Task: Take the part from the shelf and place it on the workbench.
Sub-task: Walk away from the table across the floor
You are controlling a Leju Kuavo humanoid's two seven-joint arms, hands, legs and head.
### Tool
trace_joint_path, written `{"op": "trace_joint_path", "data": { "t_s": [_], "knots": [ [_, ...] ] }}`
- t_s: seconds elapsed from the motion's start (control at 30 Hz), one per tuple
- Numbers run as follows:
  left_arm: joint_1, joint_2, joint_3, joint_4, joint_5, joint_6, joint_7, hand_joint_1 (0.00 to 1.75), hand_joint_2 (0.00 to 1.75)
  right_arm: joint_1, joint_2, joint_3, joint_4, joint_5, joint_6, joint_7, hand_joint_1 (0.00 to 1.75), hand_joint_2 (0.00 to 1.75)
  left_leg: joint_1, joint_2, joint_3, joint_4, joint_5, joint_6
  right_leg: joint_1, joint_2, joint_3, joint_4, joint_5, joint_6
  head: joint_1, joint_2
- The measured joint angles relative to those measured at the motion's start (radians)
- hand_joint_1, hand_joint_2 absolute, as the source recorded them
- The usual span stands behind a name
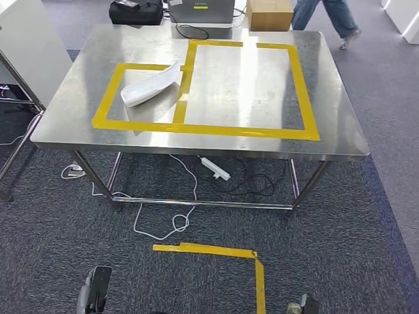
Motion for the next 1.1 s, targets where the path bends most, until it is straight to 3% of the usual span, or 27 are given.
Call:
{"op": "trace_joint_path", "data": {
  "t_s": [0.03, 0.1, 0.17, 0.23, 0.27, 0.3, 0.37, 0.4, 0.43, 0.47, 0.5, 0.57, 0.63, 0.67, 0.73, 0.77, 0.8, 0.87, 0.9, 0.93, 0.97, 1.0, 1.03, 1.1],
  "knots": [
    [0.003, 0.000, -0.007, 0.005, -0.013, 0.001, 0.008, 0.00, 0.00, 0.000, 0.000, 0.000, 0.000, 0.000, 0.001, -0.002, 0.00, 0.00, -0.002, 0.000, -0.009, 0.000, 0.008, -0.001, 0.002, 0.000, 0.052, -0.070, 0.028, -0.008, 0.000, 0.000],
    [0.009, 0.001, -0.019, 0.013, -0.031, 0.004, 0.022, 0.00, 0.00, 0.000, -0.001, 0.000, -0.001, 0.000, 0.003, -0.007, 0.00, 0.00, -0.006, 0.000, -0.021, 0.002, 0.022, -0.007, 0.008, 0.001, 0.154, -0.221, 0.045, -0.021, -0.001, 0.000],
    [0.013, 0.002, -0.030, 0.021, -0.047, 0.005, 0.039, 0.00, 0.00, 0.002, -0.001, 0.000, -0.002, 0.000, 0.004, -0.012, 0.00, 0.00, -0.006, 0.001, -0.027, 0.001, 0.040, -0.017, 0.012, 0.001, 0.194, -0.288, 0.035, -0.025, -0.001, 0.000],
    [0.019, 0.004, -0.039, 0.029, -0.062, 0.005, 0.059, 0.00, 0.00, 0.007, -0.002, 0.000, -0.002, 0.000, 0.002, -0.018, 0.00, 0.00, -0.005, 0.000, -0.034, 0.000, 0.044, -0.028, 0.010, -0.001, 0.181, -0.298, 0.049, -0.033, 0.000, 0.000],
    [0.022, 0.005, -0.043, 0.032, -0.069, 0.005, 0.067, 0.00, 0.00, 0.009, -0.002, -0.001, -0.002, 0.000, 0.002, -0.020, 0.00, 0.00, -0.004, -0.001, -0.041, 0.012, 0.022, -0.034, 0.007, -0.002, 0.173, -0.301, 0.060, -0.042, -0.001, 0.000],
    [0.026, 0.006, -0.047, 0.035, -0.073, 0.006, 0.073, 0.00, 0.00, 0.011, -0.002, -0.001, -0.002, -0.001, 0.002, -0.023, 0.00, 0.00, -0.002, -0.002, -0.051, 0.043, -0.017, -0.040, 0.004, -0.004, 0.163, -0.303, 0.071, -0.049, -0.002, 0.000],
    [0.030, 0.007, -0.055, 0.040, -0.080, 0.006, 0.080, 0.00, 0.00, 0.013, -0.002, -0.002, -0.002, 0.000, 0.002, -0.026, 0.00, 0.00, 0.005, -0.002, -0.078, 0.164, -0.121, -0.051, 0.004, -0.006, 0.140, -0.298, 0.090, -0.057, -0.004, 0.000],
    [0.031, 0.007, -0.059, 0.042, -0.085, 0.005, 0.085, 0.00, 0.00, 0.015, -0.003, -0.002, -0.002, 0.000, 0.002, -0.028, 0.00, 0.00, 0.008, -0.002, -0.089, 0.231, -0.155, -0.055, 0.004, -0.007, 0.125, -0.294, 0.099, -0.057, -0.003, 0.000],
    [0.032, 0.007, -0.062, 0.045, -0.091, 0.005, 0.092, 0.00, 0.00, 0.018, -0.003, -0.003, -0.002, 0.001, 0.002, -0.032, 0.00, 0.00, 0.011, -0.002, -0.091, 0.280, -0.164, -0.059, 0.004, -0.007, 0.109, -0.288, 0.107, -0.056, -0.003, 0.000],
    [0.034, 0.006, -0.067, 0.047, -0.098, 0.006, 0.097, 0.00, 0.00, 0.021, -0.003, -0.004, -0.002, 0.002, 0.002, -0.038, 0.00, 0.00, 0.013, -0.002, -0.080, 0.298, -0.151, -0.061, 0.004, -0.008, 0.092, -0.280, 0.114, -0.054, -0.004, 0.000],
    [0.036, 0.005, -0.071, 0.049, -0.104, 0.008, 0.101, 0.00, 0.00, 0.026, -0.004, -0.004, -0.002, 0.002, 0.002, -0.044, 0.00, 0.00, 0.016, -0.002, -0.053, 0.281, -0.123, -0.062, 0.003, -0.008, 0.075, -0.272, 0.120, -0.051, -0.004, 0.000],
    [0.040, -0.001, -0.081, 0.050, -0.112, 0.019, 0.102, 0.00, 0.00, 0.038, -0.006, -0.005, -0.002, 0.002, 0.004, -0.060, 0.00, 0.00, 0.019, -0.002, 0.038, 0.170, -0.085, -0.062, 0.004, -0.008, 0.046, -0.253, 0.129, -0.043, -0.004, 0.000],
    [0.041, -0.016, -0.086, 0.052, -0.114, 0.038, 0.100, 0.00, 0.00, 0.050, -0.010, -0.007, -0.001, 0.003, 0.005, -0.073, 0.00, 0.00, 0.018, -0.005, 0.118, 0.051, -0.100, -0.053, 0.006, -0.008, 0.026, -0.237, 0.140, -0.031, -0.004, 0.000],
    [0.041, -0.024, -0.087, 0.054, -0.115, 0.048, 0.102, 0.00, 0.00, 0.055, -0.012, -0.008, 0.000, 0.005, 0.005, -0.076, 0.00, 0.00, 0.016, -0.006, 0.135, 0.020, -0.112, -0.048, 0.006, -0.009, 0.019, -0.232, 0.147, -0.024, -0.004, 0.000],
    [0.045, -0.039, -0.087, 0.063, -0.120, 0.058, 0.113, 0.00, 0.00, 0.062, -0.017, -0.011, 0.003, 0.012, 0.004, -0.077, 0.00, 0.00, 0.015, -0.004, 0.124, 0.007, -0.110, -0.032, 0.004, -0.008, 0.008, -0.229, 0.158, -0.009, -0.005, 0.000],
    [0.048, -0.044, -0.087, 0.066, -0.123, 0.058, 0.122, 0.00, 0.00, 0.066, -0.020, -0.011, 0.005, 0.017, 0.003, -0.075, 0.00, 0.00, 0.015, -0.002, 0.113, 0.006, -0.101, -0.023, 0.003, -0.006, -0.002, -0.219, 0.142, -0.002, -0.003, 0.000],
    [0.052, -0.049, -0.088, 0.070, -0.125, 0.054, 0.131, 0.00, 0.00, 0.070, -0.022, -0.011, 0.007, 0.021, 0.003, -0.072, 0.00, 0.00, 0.015, 0.000, 0.101, 0.004, -0.090, -0.012, 0.002, -0.004, -0.015, -0.194, 0.108, 0.003, -0.002, 0.000],
    [0.056, -0.053, -0.088, 0.073, -0.129, 0.044, 0.146, 0.00, 0.00, 0.074, -0.024, -0.012, 0.008, 0.027, 0.004, -0.067, 0.00, 0.00, 0.012, 0.003, 0.074, 0.004, -0.067, 0.001, 0.000, -0.001, -0.047, -0.087, 0.005, 0.009, 0.002, 0.000],
    [0.057, -0.054, -0.088, 0.075, -0.131, 0.039, 0.151, 0.00, 0.00, 0.075, -0.025, -0.012, 0.009, 0.029, 0.005, -0.065, 0.00, 0.00, 0.009, 0.004, 0.060, 0.005, -0.055, 0.003, 0.000, -0.001, -0.060, -0.022, -0.033, 0.011, 0.003, 0.000],
    [0.058, -0.055, -0.088, 0.077, -0.132, 0.035, 0.154, 0.00, 0.00, 0.075, -0.026, -0.012, 0.010, 0.031, 0.006, -0.064, 0.00, 0.00, 0.006, 0.004, 0.044, 0.007, -0.042, 0.005, 0.000, -0.001, -0.063, 0.030, -0.045, 0.011, 0.004, 0.000],
    [0.059, -0.055, -0.088, 0.078, -0.134, 0.032, 0.157, 0.00, 0.00, 0.075, -0.027, -0.012, 0.010, 0.033, 0.006, -0.064, 0.00, 0.00, 0.003, 0.005, 0.027, 0.008, -0.030, 0.006, 0.001, -0.001, -0.053, 0.054, -0.033, 0.009, 0.004, 0.000],
    [0.060, -0.056, -0.089, 0.079, -0.137, 0.029, 0.158, 0.00, 0.00, 0.075, -0.028, -0.012, 0.011, 0.035, 0.006, -0.064, 0.00, 0.00, -0.001, 0.006, 0.011, 0.009, -0.018, 0.006, 0.001, 0.000, -0.026, 0.044, -0.004, 0.005, 0.003, 0.000],
    [0.061, -0.057, -0.090, 0.080, -0.139, 0.026, 0.159, 0.00, 0.00, 0.075, -0.028, -0.012, 0.011, 0.036, 0.006, -0.064, 0.00, 0.00, -0.004, 0.006, -0.004, 0.010, -0.005, 0.005, 0.003, 0.000, 0.019, -0.001, 0.027, -0.002, 0.003, 0.000],
    [0.062, -0.061, -0.094, 0.081, -0.142, 0.024, 0.159, 0.00, 0.00, 0.072, -0.030, -0.012, 0.010, 0.038, 0.006, -0.063, 0.00, 0.00, -0.010, 0.004, -0.024, 0.012, 0.017, 0.001, 0.010, 0.000, 0.140, -0.157, 0.039, -0.018, 0.003, 0.000]
  ]
}}
